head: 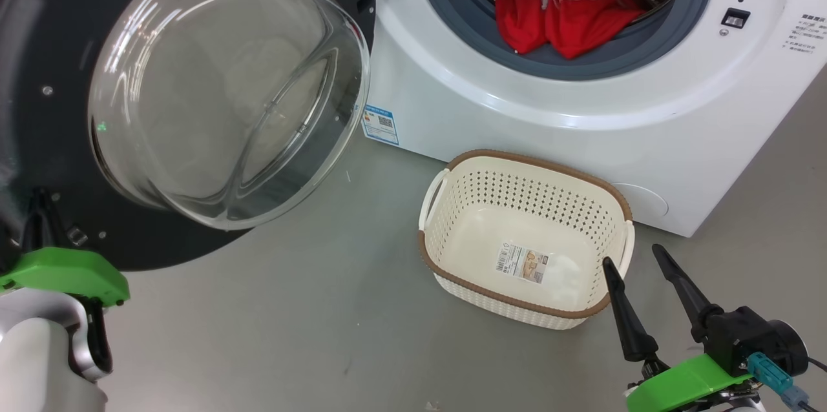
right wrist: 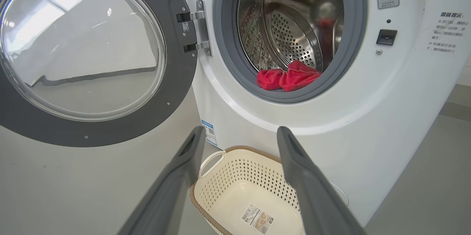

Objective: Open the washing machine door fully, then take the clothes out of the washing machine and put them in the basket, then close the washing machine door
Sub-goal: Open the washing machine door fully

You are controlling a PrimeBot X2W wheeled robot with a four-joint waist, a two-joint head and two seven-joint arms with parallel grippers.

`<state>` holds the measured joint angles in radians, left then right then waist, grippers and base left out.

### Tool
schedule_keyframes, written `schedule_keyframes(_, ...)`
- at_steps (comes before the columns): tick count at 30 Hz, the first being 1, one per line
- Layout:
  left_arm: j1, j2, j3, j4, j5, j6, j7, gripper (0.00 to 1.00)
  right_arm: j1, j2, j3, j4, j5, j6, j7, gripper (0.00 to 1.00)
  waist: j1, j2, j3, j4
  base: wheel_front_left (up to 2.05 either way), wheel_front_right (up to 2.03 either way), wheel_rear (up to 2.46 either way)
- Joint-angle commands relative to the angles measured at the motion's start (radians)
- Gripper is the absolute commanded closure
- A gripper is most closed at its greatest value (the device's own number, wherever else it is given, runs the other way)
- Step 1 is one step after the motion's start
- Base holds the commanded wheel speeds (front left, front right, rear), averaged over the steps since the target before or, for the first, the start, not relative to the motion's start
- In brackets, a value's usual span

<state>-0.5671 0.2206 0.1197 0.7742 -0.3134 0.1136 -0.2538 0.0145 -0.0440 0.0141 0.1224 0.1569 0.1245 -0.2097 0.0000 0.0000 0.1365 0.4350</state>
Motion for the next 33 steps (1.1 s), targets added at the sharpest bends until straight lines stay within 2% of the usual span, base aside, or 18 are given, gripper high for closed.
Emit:
schedule_keyframes(1,-0.021,0.046,0.040,-0.027,0.013,-0.004,-0.008,1.00,-0.037,-0.006,0.025,-0.028,-0.007,0.006,-0.002,0.00,0.0000,0.0000,0.000,0.000,0.00,0.00,0.00)
schedule_keyframes(7,0.013,0.026,0.048,-0.094,0.035,-0.023,-0.008,1.00,-0.046,-0.006,0.027,-0.017,0.002,0.006,-0.009,0.00,0.0000,0.0000,-0.002,-0.006,0.00,0.00,0.00)
schedule_keyframes(13,0.103,-0.016,0.087,-0.271,0.041,-0.036,-0.008,1.00,-0.055,-0.006,0.023,0.002,0.022,0.006,-0.025,0.00,0.0000,0.0000,-0.008,-0.029,0.00,0.00,0.00)
schedule_keyframes(14,0.122,-0.026,0.090,-0.305,0.043,-0.039,-0.008,0.81,-0.057,-0.006,0.022,0.005,0.024,0.006,-0.028,0.00,0.0000,0.0000,-0.009,-0.032,0.00,0.00,0.00)
schedule_keyframes(15,0.122,-0.026,0.090,-0.305,0.043,-0.039,-0.008,0.81,-0.057,-0.006,0.022,0.005,0.024,0.006,-0.028,0.00,0.0000,0.0000,-0.009,-0.032,0.00,0.00,0.00)
schedule_keyframes(17,0.152,-0.043,0.089,-0.358,0.047,-0.048,-0.008,0.35,-0.058,-0.006,0.016,0.010,0.028,0.006,-0.033,0.00,0.0000,0.0000,-0.011,-0.038,0.00,0.00,0.00)
schedule_keyframes(18,0.163,-0.049,0.090,-0.385,0.049,-0.051,-0.008,0.07,-0.060,-0.006,0.013,0.013,0.029,0.006,-0.035,0.00,0.0000,0.0000,-0.013,-0.041,0.00,0.00,0.00)
schedule_keyframes(19,0.172,-0.056,0.089,-0.414,0.050,-0.054,-0.008,0.00,-0.061,-0.006,0.010,0.016,0.029,0.006,-0.037,0.00,0.0000,0.0000,-0.015,-0.045,0.00,0.00,0.00)
schedule_keyframes(23,0.205,-0.078,0.080,-0.534,0.050,-0.083,-0.008,0.00,-0.069,-0.006,-0.009,0.029,0.032,0.006,-0.044,0.00,0.0000,0.0000,-0.024,-0.065,0.00,0.00,0.00)
schedule_keyframes(28,0.244,-0.119,0.038,-0.701,0.052,-0.155,-0.008,0.00,-0.077,-0.006,-0.048,0.037,0.026,0.006,-0.050,0.00,0.0000,0.0000,-0.033,-0.089,0.00,0.00,0.00)
schedule_keyframes(33,0.294,-0.141,-0.026,-0.733,0.070,-0.195,-0.008,0.00,-0.090,-0.006,-0.076,0.032,0.014,0.006,-0.051,0.00,0.0000,0.0000,-0.033,-0.122,0.00,0.00,0.00)
